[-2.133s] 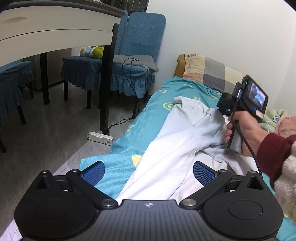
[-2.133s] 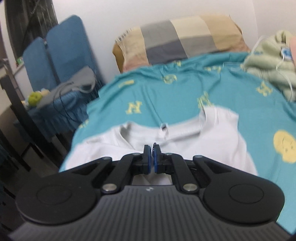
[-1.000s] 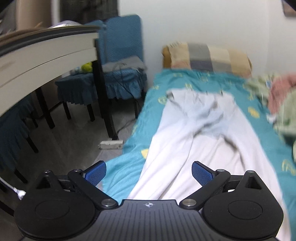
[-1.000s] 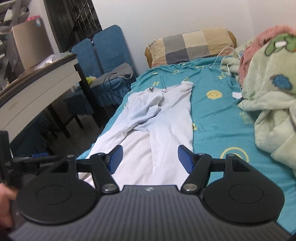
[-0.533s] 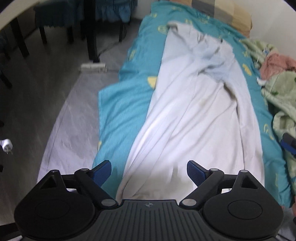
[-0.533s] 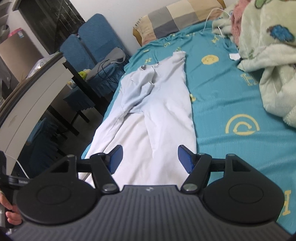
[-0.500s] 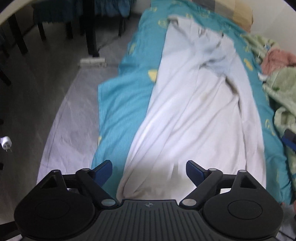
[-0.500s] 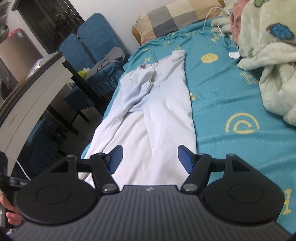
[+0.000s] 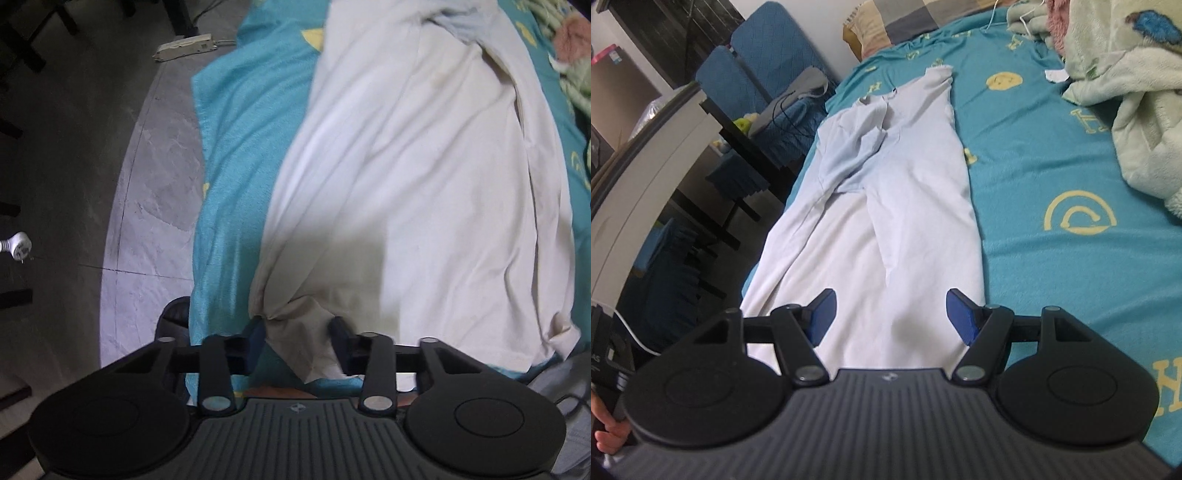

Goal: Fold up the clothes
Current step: 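Move both open grippers along the folded shirt strip to its hem end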

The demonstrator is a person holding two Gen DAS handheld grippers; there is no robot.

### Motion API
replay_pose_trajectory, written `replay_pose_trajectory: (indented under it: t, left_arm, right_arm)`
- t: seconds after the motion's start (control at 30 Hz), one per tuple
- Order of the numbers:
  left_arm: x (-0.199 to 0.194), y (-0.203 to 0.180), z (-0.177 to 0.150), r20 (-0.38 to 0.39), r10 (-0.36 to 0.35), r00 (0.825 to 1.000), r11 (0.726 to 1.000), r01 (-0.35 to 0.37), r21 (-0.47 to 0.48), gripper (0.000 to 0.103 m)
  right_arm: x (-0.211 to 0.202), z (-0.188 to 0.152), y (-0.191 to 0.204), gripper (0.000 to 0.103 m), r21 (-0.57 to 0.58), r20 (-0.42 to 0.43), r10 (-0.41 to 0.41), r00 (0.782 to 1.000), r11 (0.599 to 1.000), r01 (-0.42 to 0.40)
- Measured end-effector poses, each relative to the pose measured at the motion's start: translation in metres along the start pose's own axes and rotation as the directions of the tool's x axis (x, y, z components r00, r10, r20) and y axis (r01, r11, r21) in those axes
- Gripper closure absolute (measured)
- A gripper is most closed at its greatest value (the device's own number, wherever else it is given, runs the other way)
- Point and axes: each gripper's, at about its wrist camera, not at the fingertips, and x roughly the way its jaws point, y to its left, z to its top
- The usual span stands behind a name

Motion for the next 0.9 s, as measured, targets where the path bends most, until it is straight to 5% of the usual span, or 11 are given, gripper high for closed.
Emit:
replay_pose_trajectory:
  t: [0.03, 0.13, 0.27, 0.4, 0.53, 0.7, 0.9]
  left_arm:
    - [0.001, -0.005, 0.002, 0.003, 0.018, 1.000, 1.000, -0.018, 0.019, 0.096]
    - [-0.011, -0.015, 0.000, 0.049, 0.056, 0.997, 0.997, -0.059, 0.052, 0.100]
    - [-0.058, -0.045, -0.016, 0.215, 0.066, 0.974, 0.982, -0.102, 0.159, 0.100]
    - [-0.121, -0.080, -0.043, 0.390, -0.040, 0.920, 0.962, -0.070, 0.265, 0.101]
    - [-0.146, -0.122, -0.073, 0.414, -0.168, 0.895, 0.915, -0.015, 0.404, 0.101]
    - [-0.093, -0.168, -0.110, 0.337, -0.226, 0.914, 0.866, 0.030, 0.499, 0.101]
    - [-0.011, -0.171, -0.105, 0.256, -0.175, 0.951, 0.900, 0.049, 0.432, 0.101]
  right_arm:
    - [0.001, 0.000, 0.000, 0.035, 0.002, -0.006, 0.001, 1.000, 1.000, -0.001]
    - [0.003, -0.001, -0.002, 0.035, 0.010, -0.018, 0.000, 1.000, 1.000, 0.000]
    - [0.002, 0.000, -0.009, 0.035, 0.038, -0.023, -0.004, 1.000, 0.999, 0.004]
    - [-0.008, 0.003, -0.017, 0.035, 0.068, 0.033, -0.072, 0.997, 0.995, 0.070]
    - [-0.014, 0.008, -0.028, 0.035, 0.096, 0.056, -0.087, 0.995, 0.992, 0.082]
    - [-0.010, 0.008, -0.039, 0.034, 0.122, 0.028, -0.108, 0.994, 0.987, 0.103]
    - [0.002, 0.003, -0.039, 0.035, 0.084, -0.025, -0.103, 0.994, 0.991, 0.105]
